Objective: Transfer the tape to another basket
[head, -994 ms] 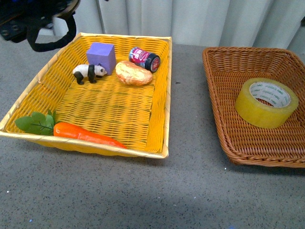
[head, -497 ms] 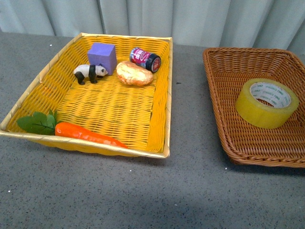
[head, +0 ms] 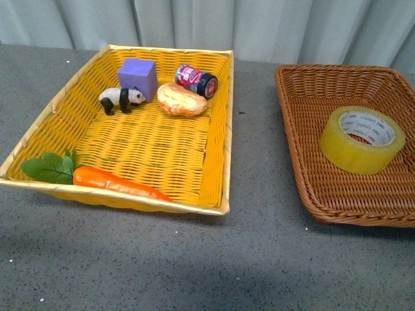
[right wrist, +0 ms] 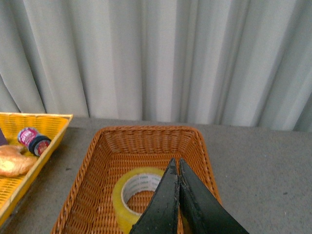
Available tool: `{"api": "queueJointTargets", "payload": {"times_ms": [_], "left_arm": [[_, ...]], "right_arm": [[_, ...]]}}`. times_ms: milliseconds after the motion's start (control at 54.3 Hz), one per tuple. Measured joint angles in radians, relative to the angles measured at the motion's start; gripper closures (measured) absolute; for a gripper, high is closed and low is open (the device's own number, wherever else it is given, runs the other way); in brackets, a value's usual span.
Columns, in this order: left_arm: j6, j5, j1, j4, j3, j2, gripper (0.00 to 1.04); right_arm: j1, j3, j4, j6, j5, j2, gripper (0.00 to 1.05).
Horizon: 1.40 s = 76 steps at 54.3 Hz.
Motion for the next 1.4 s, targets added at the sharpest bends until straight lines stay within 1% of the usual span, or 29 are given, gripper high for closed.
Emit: {"api": "queueJointTargets", "payload": {"times_ms": [110,295,534,755,958,1307,1344,1363,1399], "left_arm": [[0.0,0.0,0.023,-0.072,-0.017,-0.093,1.01],[0.0,0.003,0.024,-0.24,-0.028,-0.288,1.01],[0.0,0.005,0.024,-0.385,-0.029,-0.444,1.01],[0.0,0.005,0.024,-0.477,-0.029,-0.544,1.01],[0.0,0.005,0.024,-0.591,-0.029,-0.66,1.01],[0.0,0.005,0.024,-0.703,-0.029,-0.771,1.01],[0.0,0.003,0.024,-0.761,-0.029,-0.819,1.01],[0.0,0.006,0.024,-0.824,-0.029,-0.863,1.01],[0.0,0.006,0.024,-0.873,-0.029,-0.918,1.01]], "right_arm": [[0.0,-0.023,-0.062,0.0,0.0,-0.094,1.04],[0.0,-0.066,-0.224,0.0,0.0,-0.3,1.04],[0.0,-0.082,-0.381,0.0,0.0,-0.479,1.04],[0.0,-0.084,-0.491,0.0,0.0,-0.601,1.04],[0.0,-0.085,-0.629,0.0,-0.001,-0.745,1.04],[0.0,-0.085,-0.771,0.0,-0.001,-0.89,1.04],[0.0,-0.085,-0.785,0.0,-0.001,-0.903,1.04],[0.0,-0.085,-0.792,0.0,-0.001,-0.911,1.04],[0.0,-0.085,-0.805,0.0,0.0,-0.924,1.04]]}}
